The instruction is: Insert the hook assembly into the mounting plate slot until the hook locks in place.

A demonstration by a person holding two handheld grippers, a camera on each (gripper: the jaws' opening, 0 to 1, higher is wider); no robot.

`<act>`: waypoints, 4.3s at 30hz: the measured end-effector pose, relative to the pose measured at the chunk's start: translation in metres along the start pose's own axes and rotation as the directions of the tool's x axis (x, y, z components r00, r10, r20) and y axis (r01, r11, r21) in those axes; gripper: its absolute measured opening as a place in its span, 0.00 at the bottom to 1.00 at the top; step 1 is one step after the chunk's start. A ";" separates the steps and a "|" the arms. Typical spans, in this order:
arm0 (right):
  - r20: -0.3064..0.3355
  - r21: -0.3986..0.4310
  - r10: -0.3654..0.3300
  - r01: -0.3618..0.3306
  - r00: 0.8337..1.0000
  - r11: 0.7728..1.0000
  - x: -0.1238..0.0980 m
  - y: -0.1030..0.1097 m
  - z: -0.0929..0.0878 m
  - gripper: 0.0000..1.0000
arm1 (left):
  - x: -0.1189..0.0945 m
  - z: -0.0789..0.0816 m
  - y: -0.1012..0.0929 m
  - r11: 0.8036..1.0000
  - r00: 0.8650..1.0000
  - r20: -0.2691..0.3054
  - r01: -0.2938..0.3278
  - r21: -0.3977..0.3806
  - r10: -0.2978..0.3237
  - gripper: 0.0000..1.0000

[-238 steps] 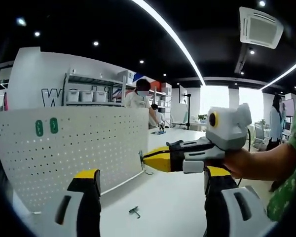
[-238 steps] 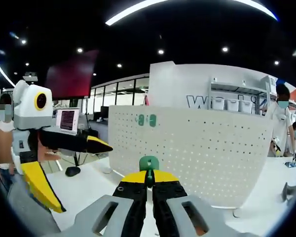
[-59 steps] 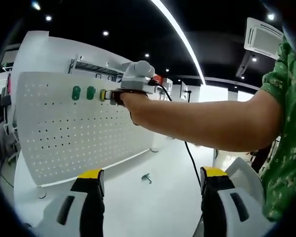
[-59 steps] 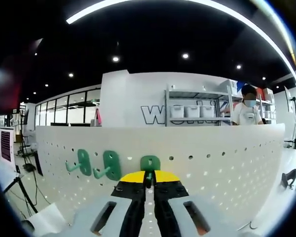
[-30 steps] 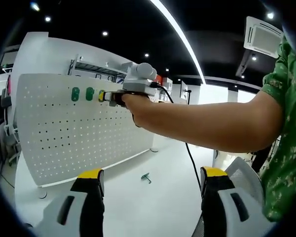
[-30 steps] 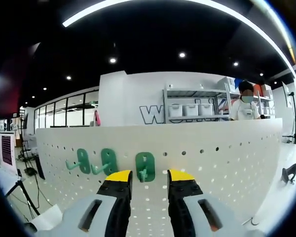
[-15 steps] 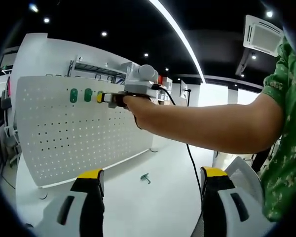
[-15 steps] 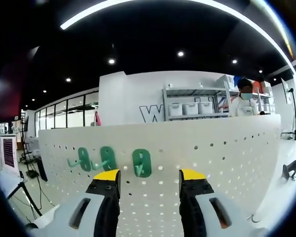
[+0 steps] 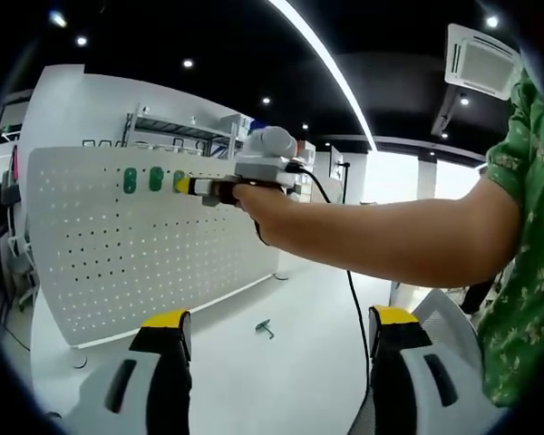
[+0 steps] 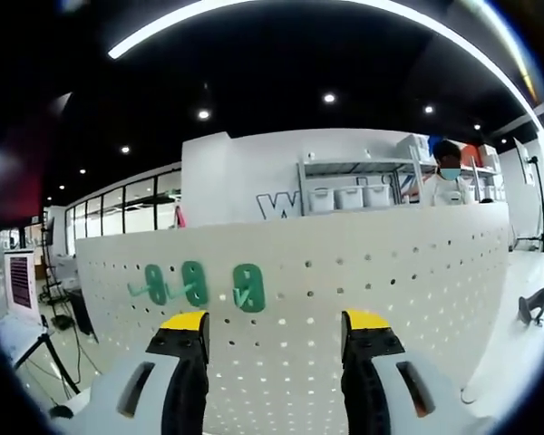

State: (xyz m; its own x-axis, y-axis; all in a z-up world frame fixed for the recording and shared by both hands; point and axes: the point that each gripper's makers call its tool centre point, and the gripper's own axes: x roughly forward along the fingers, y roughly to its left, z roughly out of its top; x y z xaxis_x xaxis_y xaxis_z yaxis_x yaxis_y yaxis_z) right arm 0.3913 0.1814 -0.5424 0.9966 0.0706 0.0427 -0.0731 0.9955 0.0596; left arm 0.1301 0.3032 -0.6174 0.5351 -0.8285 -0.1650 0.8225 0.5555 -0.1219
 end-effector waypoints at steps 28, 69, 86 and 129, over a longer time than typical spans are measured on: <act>-0.020 -0.025 0.091 -0.091 0.996 0.996 -0.092 -0.014 -0.021 0.61 | 0.005 0.004 -0.032 1.000 1.000 0.004 -0.006 0.011 0.006 0.83; -0.101 -0.021 0.229 -0.232 0.968 0.973 -0.236 -0.058 -0.056 0.60 | 0.043 0.005 -0.085 1.000 1.000 0.006 -0.029 0.011 0.029 0.83; -0.179 -0.056 0.257 -0.271 0.950 0.961 -0.221 -0.068 -0.085 0.51 | 0.050 0.008 -0.073 0.999 0.999 -0.004 -0.044 0.012 0.044 0.83; -0.646 -0.197 0.358 -0.600 0.674 0.775 -0.157 -0.086 -0.227 0.17 | 0.060 -0.008 -0.063 0.997 0.997 -0.036 -0.068 -0.031 0.067 0.82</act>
State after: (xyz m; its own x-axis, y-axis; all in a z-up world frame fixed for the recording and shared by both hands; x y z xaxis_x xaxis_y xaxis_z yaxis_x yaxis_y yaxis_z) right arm 0.2494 0.0984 -0.7804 0.6702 0.4442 -0.5946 -0.6475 0.7415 -0.1760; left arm 0.1088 0.2185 -0.6274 0.5816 -0.7863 -0.2084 0.7779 0.6125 -0.1404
